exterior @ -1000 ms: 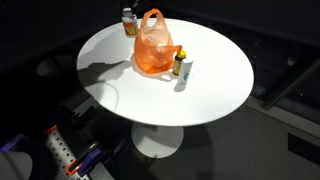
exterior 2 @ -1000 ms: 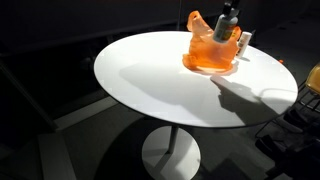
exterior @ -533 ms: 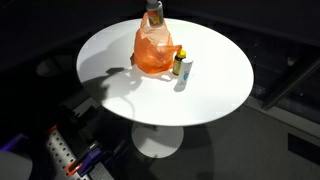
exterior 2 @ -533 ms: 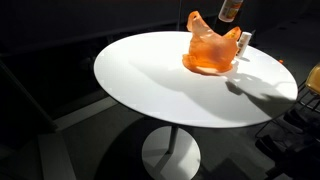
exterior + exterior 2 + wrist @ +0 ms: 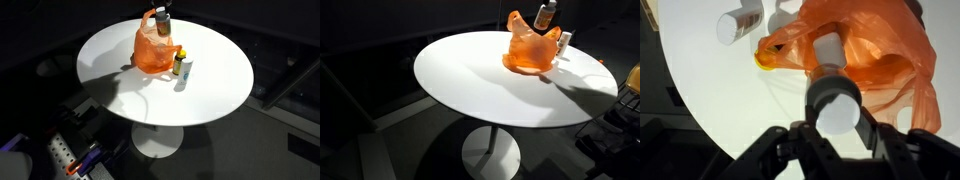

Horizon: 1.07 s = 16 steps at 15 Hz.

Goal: Pick up the white and orange bottle and put it in the plastic bag

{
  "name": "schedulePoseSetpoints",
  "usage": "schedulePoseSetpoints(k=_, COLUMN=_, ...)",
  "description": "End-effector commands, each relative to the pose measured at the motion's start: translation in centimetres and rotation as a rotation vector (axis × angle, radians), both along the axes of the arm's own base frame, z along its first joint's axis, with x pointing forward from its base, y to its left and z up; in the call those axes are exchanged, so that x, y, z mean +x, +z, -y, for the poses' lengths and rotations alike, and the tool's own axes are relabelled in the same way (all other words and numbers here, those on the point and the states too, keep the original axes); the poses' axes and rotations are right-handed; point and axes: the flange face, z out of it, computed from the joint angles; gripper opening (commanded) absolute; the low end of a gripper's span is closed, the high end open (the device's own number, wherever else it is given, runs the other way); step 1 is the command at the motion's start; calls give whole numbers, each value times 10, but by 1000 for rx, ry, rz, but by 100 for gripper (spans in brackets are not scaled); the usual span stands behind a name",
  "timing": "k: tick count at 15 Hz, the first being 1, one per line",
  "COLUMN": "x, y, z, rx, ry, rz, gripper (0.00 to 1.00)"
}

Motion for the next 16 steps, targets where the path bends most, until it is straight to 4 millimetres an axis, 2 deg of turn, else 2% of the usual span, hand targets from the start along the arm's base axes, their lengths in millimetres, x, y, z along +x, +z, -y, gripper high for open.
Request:
schedulePoseSetpoints(k=1, x=9, y=-11, z=-8, rx=-9, ry=1, rz=-7, gripper=19)
schedulePoseSetpoints(k=9, x=-1, y=-29, z=-36, rx=33, ry=53, rz=-59, gripper=19)
schedulePoseSetpoints(k=16, x=-8, y=-64, z=-45, rx=43, ry=74, rz=-110, gripper=19)
